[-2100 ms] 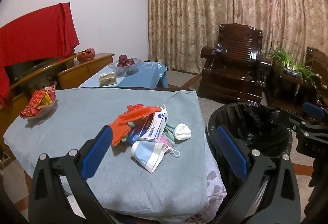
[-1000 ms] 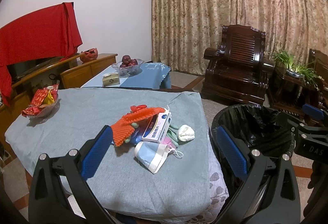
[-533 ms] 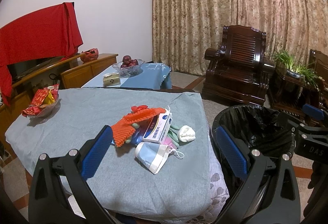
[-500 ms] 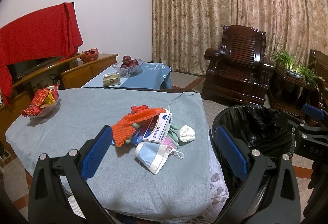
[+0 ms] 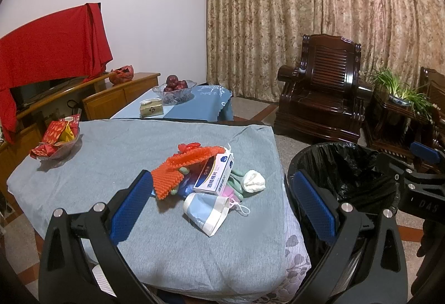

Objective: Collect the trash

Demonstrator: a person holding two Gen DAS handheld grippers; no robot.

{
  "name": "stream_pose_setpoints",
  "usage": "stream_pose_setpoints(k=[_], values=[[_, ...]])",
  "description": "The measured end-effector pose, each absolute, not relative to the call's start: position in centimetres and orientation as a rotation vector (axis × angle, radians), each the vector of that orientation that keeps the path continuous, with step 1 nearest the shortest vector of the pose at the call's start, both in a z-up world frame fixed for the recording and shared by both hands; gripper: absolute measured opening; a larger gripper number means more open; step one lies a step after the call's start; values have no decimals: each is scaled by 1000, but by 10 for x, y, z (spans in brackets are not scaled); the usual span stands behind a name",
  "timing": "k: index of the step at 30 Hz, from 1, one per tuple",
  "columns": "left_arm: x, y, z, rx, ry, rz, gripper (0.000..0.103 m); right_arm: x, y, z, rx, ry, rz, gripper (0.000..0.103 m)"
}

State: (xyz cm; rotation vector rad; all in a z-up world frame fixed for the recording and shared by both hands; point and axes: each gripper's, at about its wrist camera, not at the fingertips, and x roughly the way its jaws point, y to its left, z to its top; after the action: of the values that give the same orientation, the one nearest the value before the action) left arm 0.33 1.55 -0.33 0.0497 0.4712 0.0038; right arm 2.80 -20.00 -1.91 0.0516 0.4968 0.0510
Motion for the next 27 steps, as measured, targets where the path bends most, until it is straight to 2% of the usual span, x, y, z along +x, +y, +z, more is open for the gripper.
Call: stream_pose_setpoints(k=[27], values=[[4, 16, -4, 49, 472, 4, 98, 31, -197, -22, 58, 496, 57, 97]])
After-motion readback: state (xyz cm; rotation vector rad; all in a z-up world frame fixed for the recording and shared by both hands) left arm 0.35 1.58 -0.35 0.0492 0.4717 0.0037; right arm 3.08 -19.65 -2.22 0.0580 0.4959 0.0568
